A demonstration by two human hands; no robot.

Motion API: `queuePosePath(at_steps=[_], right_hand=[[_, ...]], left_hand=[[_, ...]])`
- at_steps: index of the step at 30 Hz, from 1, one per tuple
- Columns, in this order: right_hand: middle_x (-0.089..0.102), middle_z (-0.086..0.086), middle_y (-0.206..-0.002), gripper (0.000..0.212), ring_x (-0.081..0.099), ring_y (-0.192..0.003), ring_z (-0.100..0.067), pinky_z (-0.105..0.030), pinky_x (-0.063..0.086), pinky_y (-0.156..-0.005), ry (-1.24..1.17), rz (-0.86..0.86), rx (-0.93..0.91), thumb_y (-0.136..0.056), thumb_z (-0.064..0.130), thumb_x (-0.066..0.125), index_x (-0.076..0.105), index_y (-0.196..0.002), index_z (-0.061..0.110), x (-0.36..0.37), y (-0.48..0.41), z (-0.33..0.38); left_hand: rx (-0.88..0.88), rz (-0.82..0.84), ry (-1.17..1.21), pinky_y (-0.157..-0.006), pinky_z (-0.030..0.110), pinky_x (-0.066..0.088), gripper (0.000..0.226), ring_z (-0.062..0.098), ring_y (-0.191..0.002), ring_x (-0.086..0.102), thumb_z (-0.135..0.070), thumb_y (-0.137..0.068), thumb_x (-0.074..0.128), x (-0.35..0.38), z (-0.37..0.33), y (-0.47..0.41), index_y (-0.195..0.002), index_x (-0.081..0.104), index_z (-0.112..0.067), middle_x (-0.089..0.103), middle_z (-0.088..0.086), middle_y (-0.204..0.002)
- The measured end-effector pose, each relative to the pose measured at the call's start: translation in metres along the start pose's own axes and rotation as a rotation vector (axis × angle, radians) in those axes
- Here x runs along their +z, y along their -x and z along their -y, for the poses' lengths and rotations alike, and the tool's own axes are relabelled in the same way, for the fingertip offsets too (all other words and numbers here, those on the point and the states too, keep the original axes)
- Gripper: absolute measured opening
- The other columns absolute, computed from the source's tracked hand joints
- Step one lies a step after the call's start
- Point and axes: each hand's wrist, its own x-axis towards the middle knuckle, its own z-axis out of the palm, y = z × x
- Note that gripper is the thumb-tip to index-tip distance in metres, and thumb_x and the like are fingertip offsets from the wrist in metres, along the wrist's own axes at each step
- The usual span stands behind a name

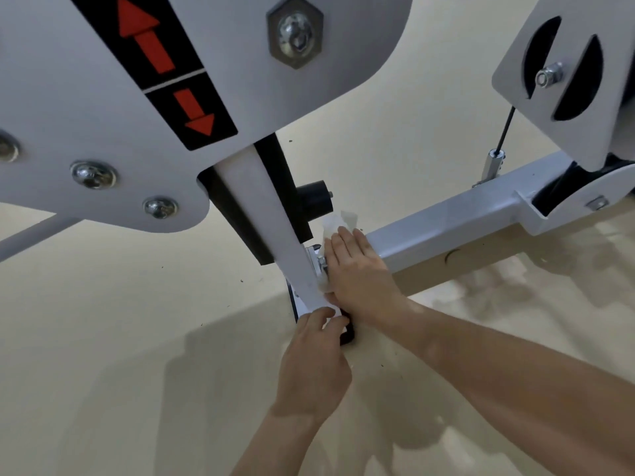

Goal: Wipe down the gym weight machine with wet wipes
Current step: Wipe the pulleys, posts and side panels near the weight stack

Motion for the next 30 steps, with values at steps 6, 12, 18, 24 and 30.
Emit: queuePosePath(at_steps=[6,12,18,24,30], right_hand=[[0.05,-0.029,-0.136,0.078,0.046,-0.13,-0.043,-0.051,0.016,-0.117,0.181,-0.09,0.136,-0.079,0.032,0.074,0.043,-0.14,-0.007,-0.004,0.038,-0.133],[0.03,-0.031,-0.152,0.061,0.025,-0.144,-0.042,-0.047,0.018,-0.118,0.093,-0.217,0.13,-0.089,0.012,0.032,0.03,-0.147,-0.005,-0.001,0.028,-0.077],[0.04,-0.021,-0.15,0.064,0.036,-0.141,-0.032,-0.04,0.025,-0.117,0.082,-0.196,0.05,-0.085,0.022,0.041,0.04,-0.144,-0.002,0.002,0.034,-0.079],[-0.007,-0.025,-0.16,0.069,-0.006,-0.148,-0.04,-0.049,-0.002,-0.119,0.15,0.061,0.485,-0.1,0.022,0.031,-0.008,-0.151,-0.003,-0.024,0.037,-0.139],[0.009,-0.026,-0.16,0.073,0.006,-0.149,-0.038,-0.049,-0.002,-0.12,0.098,-0.082,-0.001,-0.094,0.028,0.039,0.009,-0.154,0.001,-0.001,0.042,-0.057]], left_hand=[[0.341,-0.116,-0.25,-0.089,0.026,0.045,0.055,0.023,-0.113,0.054,-0.001,-0.065,0.052,-0.027,-0.033,-0.032,-0.119,0.062,-0.006,0.061,0.008,-0.122],[0.095,0.064,-0.438,-0.102,0.034,0.039,0.073,0.027,-0.139,0.031,-0.009,-0.09,0.039,-0.021,-0.042,-0.081,-0.153,0.001,-0.003,0.024,0.013,-0.154],[0.146,0.14,-0.498,-0.083,0.029,0.047,0.07,0.023,-0.124,0.042,-0.005,-0.084,0.043,-0.027,-0.028,-0.077,-0.149,0.018,-0.007,0.035,0.006,-0.144],[0.083,0.085,-0.332,-0.081,0.032,0.046,0.037,0.021,-0.107,0.046,-0.009,-0.083,0.046,-0.02,-0.046,-0.092,-0.119,0.046,-0.015,0.047,0.001,-0.117],[0.057,-0.059,-0.071,-0.085,0.034,0.041,0.051,0.029,-0.118,0.046,-0.003,-0.078,0.048,-0.019,-0.047,-0.098,-0.128,0.045,-0.013,0.041,0.007,-0.135]])
